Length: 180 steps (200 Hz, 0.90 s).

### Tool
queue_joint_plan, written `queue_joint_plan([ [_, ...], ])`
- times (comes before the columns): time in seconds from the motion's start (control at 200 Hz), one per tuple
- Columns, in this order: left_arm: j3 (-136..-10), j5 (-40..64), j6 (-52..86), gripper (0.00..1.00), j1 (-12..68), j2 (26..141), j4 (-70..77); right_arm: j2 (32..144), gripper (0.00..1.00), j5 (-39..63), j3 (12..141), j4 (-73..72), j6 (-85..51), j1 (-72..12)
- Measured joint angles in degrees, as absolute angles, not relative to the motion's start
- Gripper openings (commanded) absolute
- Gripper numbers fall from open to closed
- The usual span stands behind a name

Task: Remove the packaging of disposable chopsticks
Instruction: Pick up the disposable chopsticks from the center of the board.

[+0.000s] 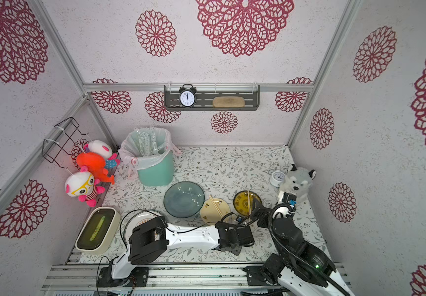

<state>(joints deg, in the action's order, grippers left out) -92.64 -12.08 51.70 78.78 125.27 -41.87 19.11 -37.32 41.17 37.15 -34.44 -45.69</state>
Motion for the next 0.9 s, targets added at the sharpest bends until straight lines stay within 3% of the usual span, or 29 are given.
queue_joint_plan([
  [0.145, -90.63, -10.85, 50.94, 0.27, 78.87, 124.01, -42.13, 19.53, 0.98, -37.43, 40.21, 37.08, -34.2, -45.69],
  [0.706, -88.25, -11.86, 46.94, 0.41, 78.43, 121.3, -44.64, 20.51, 0.98, -37.95, 38.59, 34.98, -33.36, -45.69],
  [0.901, -88.27, -15.42, 47.18, 0.41, 78.32, 119.66, -45.21, 20.36, 0.97, -37.98, 37.65, 34.65, -33.34, -45.69],
])
